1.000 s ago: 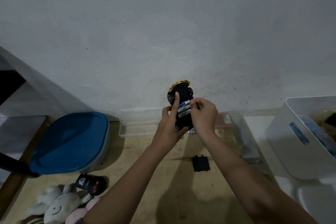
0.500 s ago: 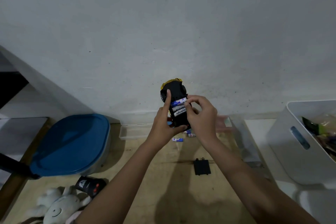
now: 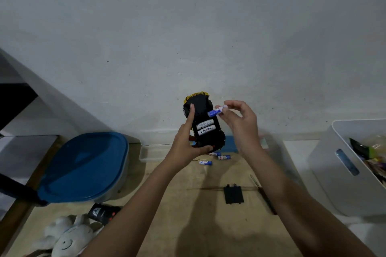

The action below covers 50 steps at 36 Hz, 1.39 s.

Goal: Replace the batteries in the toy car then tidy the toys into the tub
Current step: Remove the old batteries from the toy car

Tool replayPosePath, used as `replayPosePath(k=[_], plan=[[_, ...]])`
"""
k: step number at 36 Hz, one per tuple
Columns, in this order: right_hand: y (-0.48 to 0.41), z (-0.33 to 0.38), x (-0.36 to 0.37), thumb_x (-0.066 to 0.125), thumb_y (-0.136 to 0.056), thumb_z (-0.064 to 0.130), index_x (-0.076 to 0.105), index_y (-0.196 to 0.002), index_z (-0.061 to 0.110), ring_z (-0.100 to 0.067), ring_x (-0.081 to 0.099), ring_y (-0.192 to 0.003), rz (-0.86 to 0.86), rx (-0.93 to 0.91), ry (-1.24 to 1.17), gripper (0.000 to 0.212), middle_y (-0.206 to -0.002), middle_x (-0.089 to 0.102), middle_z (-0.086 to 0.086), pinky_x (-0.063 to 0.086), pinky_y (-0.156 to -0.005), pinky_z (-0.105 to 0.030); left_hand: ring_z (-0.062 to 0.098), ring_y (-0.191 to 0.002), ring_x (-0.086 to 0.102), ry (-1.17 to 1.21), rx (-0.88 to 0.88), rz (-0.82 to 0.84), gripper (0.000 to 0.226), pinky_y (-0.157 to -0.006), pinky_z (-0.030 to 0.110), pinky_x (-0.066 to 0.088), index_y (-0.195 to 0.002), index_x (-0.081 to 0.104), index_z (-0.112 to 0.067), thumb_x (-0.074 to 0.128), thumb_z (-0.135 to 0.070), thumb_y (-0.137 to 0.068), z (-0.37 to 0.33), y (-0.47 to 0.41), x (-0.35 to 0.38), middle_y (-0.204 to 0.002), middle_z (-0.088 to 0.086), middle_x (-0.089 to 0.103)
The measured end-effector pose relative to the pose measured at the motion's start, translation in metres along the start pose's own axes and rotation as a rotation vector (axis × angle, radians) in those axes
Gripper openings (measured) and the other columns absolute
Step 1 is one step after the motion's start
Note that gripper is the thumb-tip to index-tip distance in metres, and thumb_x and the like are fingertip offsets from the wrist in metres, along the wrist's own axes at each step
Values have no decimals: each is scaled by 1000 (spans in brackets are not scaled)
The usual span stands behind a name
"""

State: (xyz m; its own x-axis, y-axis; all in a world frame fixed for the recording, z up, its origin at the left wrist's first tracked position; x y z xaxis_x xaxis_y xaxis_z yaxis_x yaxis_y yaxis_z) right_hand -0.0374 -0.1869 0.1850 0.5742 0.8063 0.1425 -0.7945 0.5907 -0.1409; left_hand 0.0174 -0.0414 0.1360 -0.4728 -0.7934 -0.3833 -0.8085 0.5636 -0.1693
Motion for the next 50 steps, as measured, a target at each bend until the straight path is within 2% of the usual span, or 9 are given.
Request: replayPosePath(k=[3,7,10,13,16,21,32,43,50], plan=[[-6,-9,-10,49,-91,-4,60,-87,8,-18,67,-88,-87,209,-284,16,-90,61,-7,57,-76,-28,11,-101,56,11,-5,-5,117,-79,17,52,-139,-7,-54,80,-11,-73,3,1,-3,-122,-3,48],[-4,-23,-15,35,-86,-6,59,-79,3,-12,46,-58,-134,472,-278,27,-77,54,-8,40,-52,-20,10,-100,57,-9,-2,-2,117,-76,14,51,-137,-5,-56,81,-12,-71,3,1,-6,-123,-1,48],[-9,-10,-11,42,-86,4,58,-73,8,-10,36,-50,-29,347,139,21,-70,52,-2,31,-42,-19,9,-98,56,-51,10,7,118,-79,21,53,-139,-2,-58,83,-16,-69,0,-1,-7,-125,-2,46],[-6,7,8,53,-88,25,60,-92,13,-11,54,-68,124,37,736,15,-80,57,0,46,-58,-26,9,-97,55,-71,25,15,118,-79,23,53,-140,1,-58,84,-19,-67,-4,-3,-6,-123,0,46],[0,-10,22,58,-83,39,56,-113,14,-21,58,-90,238,-8,1011,39,-101,59,-5,53,-76,-39,14,-94,55,-106,35,23,116,-78,18,51,-139,0,-59,83,-22,-67,-7,-4,-5,-115,4,47],[6,-17,29,61,-75,47,57,-100,16,-21,63,-74,241,-49,1016,40,-84,63,-3,55,-66,-37,16,-88,57,-141,44,49,115,-78,17,51,-138,-2,-60,82,-22,-70,-9,1,0,-107,4,46],[14,-11,29,63,-72,47,58,-91,11,-22,61,-69,149,-99,1047,41,-77,63,-4,50,-56,-29,10,-109,52,-200,131,119,112,-98,29,48,-140,-3,-58,79,-21,-74,-11,9,4,-124,-1,44],[19,-10,33,62,-72,47,57,-96,10,-23,63,-72,133,-100,1026,45,-79,64,-4,55,-61,-33,9,-104,53,-266,225,95,110,-93,16,47,-144,2,-50,81,-23,-72,-15,10,-4,-120,3,49],[24,-3,33,59,-74,46,56,-95,9,-22,59,-70,106,-122,1102,42,-79,63,-4,46,-57,-27,11,-99,55,-278,236,91,113,-92,22,50,-141,1,-54,82,-21,-71,-15,11,-4,-114,1,47]])
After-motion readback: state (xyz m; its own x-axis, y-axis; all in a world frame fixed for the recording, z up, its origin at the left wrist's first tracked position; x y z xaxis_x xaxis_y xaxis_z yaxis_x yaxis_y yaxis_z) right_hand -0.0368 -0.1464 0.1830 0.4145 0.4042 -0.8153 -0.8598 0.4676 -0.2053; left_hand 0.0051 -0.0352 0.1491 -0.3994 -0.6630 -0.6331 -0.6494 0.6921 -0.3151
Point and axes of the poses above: each hand's wrist, its own y-axis away from the middle knuckle, its own x-axis out of the palm, z = x × y, the point moved 10 cm from there along -y, towards the middle knuckle
